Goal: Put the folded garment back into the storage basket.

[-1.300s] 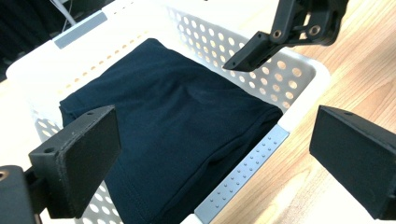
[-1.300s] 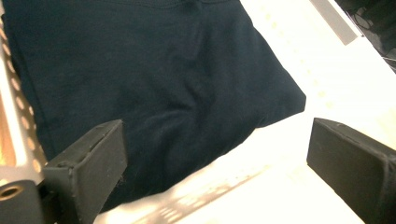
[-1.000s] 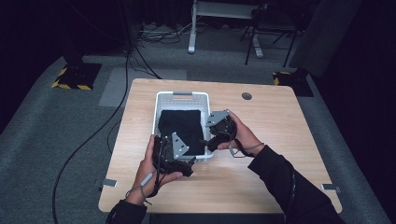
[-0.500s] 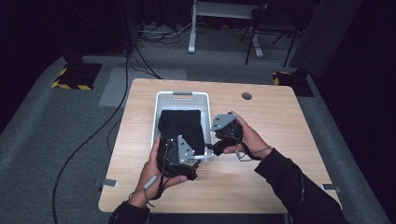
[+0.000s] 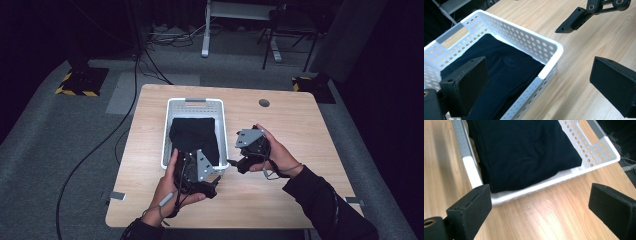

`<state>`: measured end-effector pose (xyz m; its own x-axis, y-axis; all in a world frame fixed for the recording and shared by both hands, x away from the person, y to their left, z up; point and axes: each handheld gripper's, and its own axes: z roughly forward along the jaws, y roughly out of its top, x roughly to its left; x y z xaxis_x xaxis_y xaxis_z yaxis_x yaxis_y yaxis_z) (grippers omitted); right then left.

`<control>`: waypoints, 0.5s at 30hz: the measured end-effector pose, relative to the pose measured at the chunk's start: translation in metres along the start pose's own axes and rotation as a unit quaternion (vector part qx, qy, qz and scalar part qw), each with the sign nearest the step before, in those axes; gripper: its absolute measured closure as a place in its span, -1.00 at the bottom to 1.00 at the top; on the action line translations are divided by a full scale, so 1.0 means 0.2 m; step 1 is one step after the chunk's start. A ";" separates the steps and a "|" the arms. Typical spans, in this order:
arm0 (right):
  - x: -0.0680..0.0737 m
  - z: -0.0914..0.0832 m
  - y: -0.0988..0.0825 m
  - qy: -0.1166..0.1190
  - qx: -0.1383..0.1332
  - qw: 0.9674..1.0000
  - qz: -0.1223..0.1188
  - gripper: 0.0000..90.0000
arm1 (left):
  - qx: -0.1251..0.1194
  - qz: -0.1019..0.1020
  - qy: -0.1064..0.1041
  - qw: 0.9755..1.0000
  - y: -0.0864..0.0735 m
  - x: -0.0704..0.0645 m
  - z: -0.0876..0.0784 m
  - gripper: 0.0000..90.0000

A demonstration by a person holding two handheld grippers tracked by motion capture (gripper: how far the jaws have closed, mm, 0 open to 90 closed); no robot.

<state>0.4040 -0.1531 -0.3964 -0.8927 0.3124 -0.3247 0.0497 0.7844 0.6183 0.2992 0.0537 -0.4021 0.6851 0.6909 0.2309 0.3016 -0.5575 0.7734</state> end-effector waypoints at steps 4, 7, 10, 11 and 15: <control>0.01 -0.03 -0.05 -0.004 0.003 1.000 0.002 -0.89 | -0.001 0.007 -0.008 1.000 0.01 -0.03 0.01 -0.96; 0.01 -0.04 -0.08 -0.004 0.005 1.000 0.004 -0.90 | 0.001 0.014 -0.014 1.000 0.01 -0.06 0.02 -0.96; 0.02 -0.06 -0.13 -0.007 0.008 1.000 0.005 -0.90 | 0.002 0.019 -0.022 1.000 0.01 -0.08 0.03 -0.96; 0.02 -0.07 -0.14 -0.007 0.008 1.000 0.006 -0.90 | 0.002 0.021 -0.024 1.000 0.01 -0.09 0.04 -0.96; 0.03 -0.09 -0.19 -0.014 0.017 1.000 0.004 -0.90 | 0.004 0.023 -0.038 0.999 0.01 -0.13 0.07 -0.96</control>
<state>0.3882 -0.1906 -0.4101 -0.8795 0.3331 -0.3398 0.0721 0.7991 0.5969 0.2913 0.0276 -0.4143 0.7466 0.6274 0.2210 0.2728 -0.5918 0.7585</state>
